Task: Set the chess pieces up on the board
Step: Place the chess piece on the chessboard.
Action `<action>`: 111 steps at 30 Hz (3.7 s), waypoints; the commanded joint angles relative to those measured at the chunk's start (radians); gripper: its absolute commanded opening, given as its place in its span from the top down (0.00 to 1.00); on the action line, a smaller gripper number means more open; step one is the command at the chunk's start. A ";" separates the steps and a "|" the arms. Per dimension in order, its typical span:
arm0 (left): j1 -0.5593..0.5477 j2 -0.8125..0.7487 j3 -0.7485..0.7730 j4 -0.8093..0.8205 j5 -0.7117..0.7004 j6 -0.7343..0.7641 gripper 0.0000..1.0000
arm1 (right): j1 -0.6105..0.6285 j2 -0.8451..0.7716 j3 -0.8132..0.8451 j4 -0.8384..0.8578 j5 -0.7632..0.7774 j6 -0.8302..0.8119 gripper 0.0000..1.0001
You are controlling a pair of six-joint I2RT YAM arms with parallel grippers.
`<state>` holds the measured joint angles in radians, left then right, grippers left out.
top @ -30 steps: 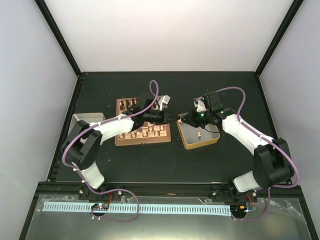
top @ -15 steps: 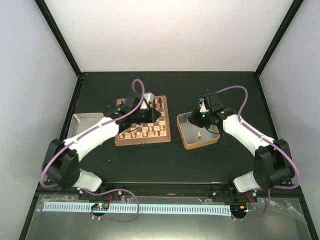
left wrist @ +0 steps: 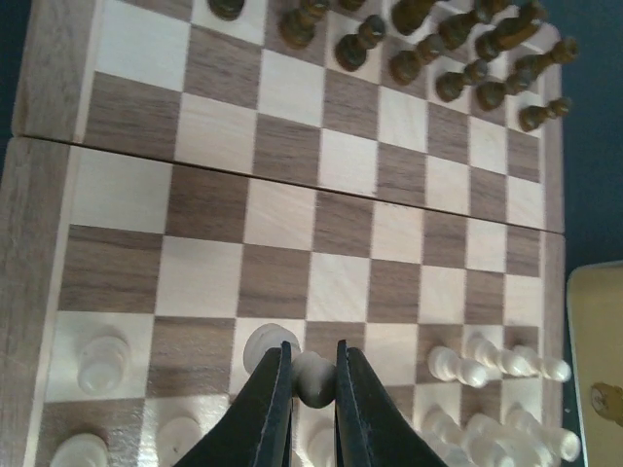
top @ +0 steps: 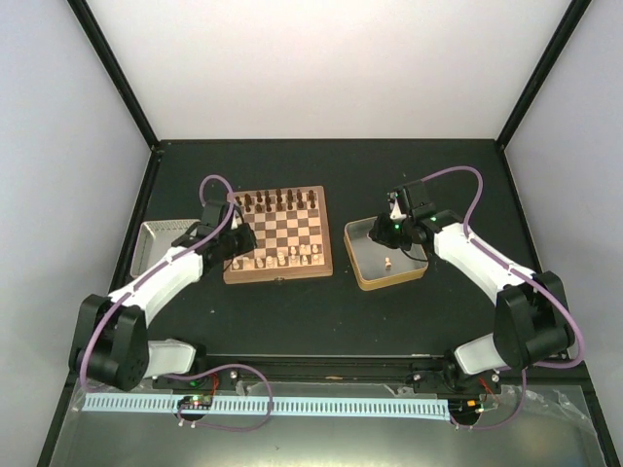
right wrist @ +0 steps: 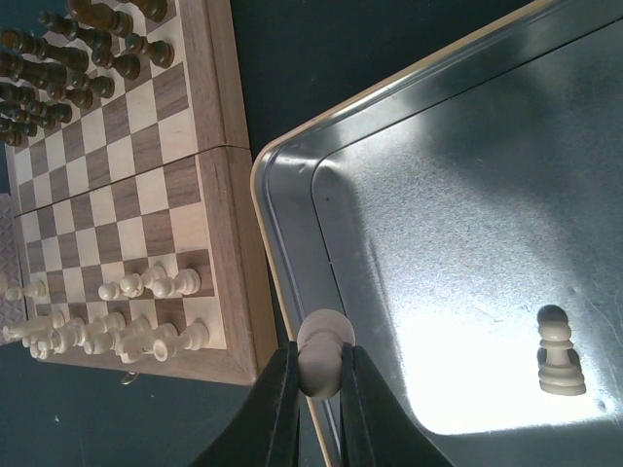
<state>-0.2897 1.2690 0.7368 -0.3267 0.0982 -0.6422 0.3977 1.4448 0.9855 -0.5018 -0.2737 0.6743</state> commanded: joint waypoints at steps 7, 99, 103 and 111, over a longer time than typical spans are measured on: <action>0.057 0.144 0.066 -0.014 0.041 0.020 0.98 | -0.003 0.005 -0.014 0.000 0.018 -0.003 0.99; 0.090 -0.668 0.060 -0.171 -0.233 0.170 0.39 | 0.581 0.979 1.266 -0.624 0.485 -0.230 0.93; 0.090 -0.666 0.056 -0.168 -0.232 0.173 0.39 | 0.569 0.992 1.269 -0.621 0.459 -0.222 0.92; 0.090 -0.658 0.047 -0.158 -0.233 0.177 0.39 | 0.557 1.003 1.268 -0.618 0.418 -0.214 0.91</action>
<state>-0.1978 0.6041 0.7872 -0.5129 -0.1291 -0.4824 0.9611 2.4393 2.2288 -1.1076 0.1692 0.4503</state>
